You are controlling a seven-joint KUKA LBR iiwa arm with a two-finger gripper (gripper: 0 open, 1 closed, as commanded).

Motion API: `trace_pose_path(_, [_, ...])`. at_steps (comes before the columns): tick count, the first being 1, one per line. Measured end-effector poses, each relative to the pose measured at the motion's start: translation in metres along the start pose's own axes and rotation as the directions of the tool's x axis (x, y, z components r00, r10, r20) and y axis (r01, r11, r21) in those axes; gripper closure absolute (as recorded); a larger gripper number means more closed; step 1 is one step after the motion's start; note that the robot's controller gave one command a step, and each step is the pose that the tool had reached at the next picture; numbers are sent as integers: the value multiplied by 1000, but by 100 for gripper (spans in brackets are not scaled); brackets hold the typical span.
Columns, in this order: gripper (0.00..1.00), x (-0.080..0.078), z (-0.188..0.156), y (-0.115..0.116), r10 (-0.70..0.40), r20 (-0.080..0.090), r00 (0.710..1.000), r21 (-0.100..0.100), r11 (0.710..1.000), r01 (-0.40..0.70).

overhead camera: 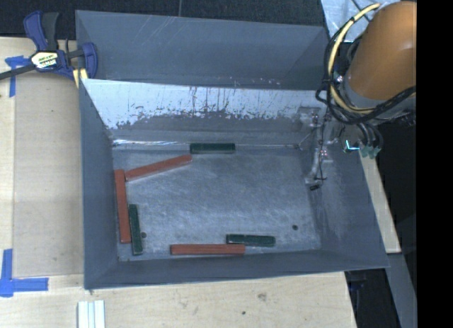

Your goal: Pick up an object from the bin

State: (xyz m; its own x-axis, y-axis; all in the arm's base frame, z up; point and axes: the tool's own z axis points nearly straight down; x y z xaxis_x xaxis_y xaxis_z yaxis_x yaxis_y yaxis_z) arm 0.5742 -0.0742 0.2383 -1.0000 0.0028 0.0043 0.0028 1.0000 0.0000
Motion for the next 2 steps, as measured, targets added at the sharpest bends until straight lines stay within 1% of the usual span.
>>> trace_pose_path(1, [0,42,92,93,-76,-3,997,-3,997,76])
trace_pose_path(2, [0,86,151,125,-129,-3,992,-2,992,129])
